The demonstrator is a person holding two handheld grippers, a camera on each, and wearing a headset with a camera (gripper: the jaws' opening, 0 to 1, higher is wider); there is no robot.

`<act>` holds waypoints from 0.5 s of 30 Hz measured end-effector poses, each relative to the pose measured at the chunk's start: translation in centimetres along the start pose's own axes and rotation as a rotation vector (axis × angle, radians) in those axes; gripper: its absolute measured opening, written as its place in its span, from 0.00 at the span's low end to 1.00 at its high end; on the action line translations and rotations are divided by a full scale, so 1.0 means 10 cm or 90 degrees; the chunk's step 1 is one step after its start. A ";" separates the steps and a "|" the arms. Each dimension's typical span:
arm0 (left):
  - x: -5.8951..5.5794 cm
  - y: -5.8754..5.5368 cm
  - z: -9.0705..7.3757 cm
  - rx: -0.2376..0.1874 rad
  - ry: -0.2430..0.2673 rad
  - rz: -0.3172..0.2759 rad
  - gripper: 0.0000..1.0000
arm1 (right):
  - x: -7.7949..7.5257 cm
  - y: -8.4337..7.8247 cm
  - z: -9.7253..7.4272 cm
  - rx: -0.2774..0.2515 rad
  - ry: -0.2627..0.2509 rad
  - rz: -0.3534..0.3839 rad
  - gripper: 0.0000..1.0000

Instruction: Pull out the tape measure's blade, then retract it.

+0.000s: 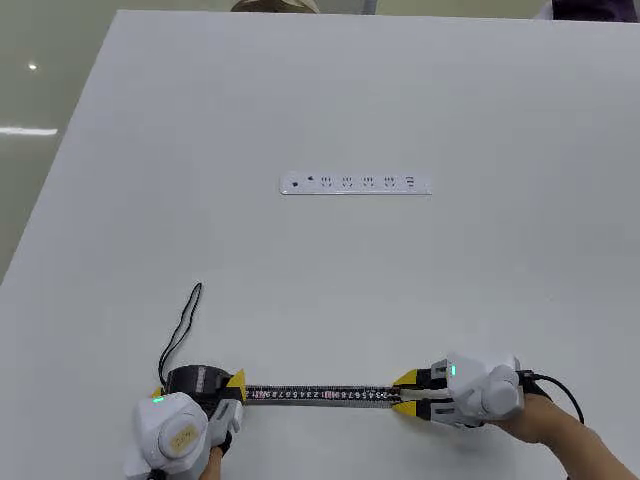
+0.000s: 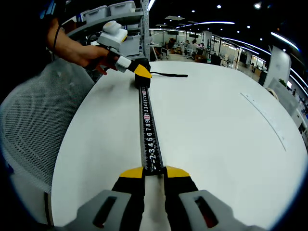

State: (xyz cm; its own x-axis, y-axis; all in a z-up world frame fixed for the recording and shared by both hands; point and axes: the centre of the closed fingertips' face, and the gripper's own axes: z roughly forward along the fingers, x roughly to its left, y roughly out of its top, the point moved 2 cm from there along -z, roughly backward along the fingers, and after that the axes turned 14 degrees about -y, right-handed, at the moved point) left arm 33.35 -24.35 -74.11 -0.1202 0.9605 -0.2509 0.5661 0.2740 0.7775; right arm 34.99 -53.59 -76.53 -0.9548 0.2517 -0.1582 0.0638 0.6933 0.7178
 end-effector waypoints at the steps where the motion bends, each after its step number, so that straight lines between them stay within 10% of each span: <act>1: 0.00 0.00 0.00 0.002 0.000 -0.002 0.66 | 0.00 0.00 0.00 0.000 0.000 -0.001 0.13; 15: 0.01 -0.04 0.02 0.023 0.010 0.024 0.65 | 0.00 0.00 0.00 0.002 -0.002 -0.003 0.13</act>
State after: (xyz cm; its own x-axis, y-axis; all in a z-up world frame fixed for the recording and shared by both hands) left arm 33.25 -24.32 -74.53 -0.1102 0.9709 -0.2126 0.5997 0.2356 0.7648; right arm 34.97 -53.58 -76.53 -0.9542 0.2509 -0.1633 0.0607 0.6963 0.7152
